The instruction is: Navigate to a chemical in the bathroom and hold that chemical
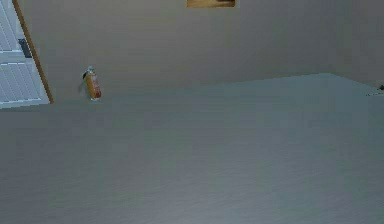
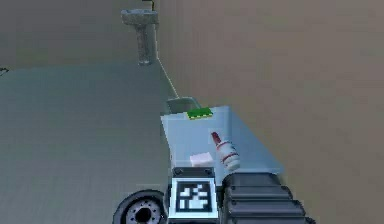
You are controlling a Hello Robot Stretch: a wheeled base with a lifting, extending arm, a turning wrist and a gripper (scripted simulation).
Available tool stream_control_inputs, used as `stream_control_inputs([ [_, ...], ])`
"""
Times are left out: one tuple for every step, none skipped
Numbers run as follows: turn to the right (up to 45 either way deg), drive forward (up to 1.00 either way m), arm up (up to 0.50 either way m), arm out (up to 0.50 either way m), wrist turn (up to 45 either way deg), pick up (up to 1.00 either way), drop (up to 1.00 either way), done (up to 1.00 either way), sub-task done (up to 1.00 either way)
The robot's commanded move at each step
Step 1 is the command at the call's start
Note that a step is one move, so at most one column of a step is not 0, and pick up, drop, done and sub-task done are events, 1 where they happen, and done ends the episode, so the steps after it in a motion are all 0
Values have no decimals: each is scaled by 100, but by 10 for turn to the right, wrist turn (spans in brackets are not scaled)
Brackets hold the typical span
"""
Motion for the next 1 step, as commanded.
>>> stream_control_inputs([
  [0,0,0,30,0,0,0,0,0],
])
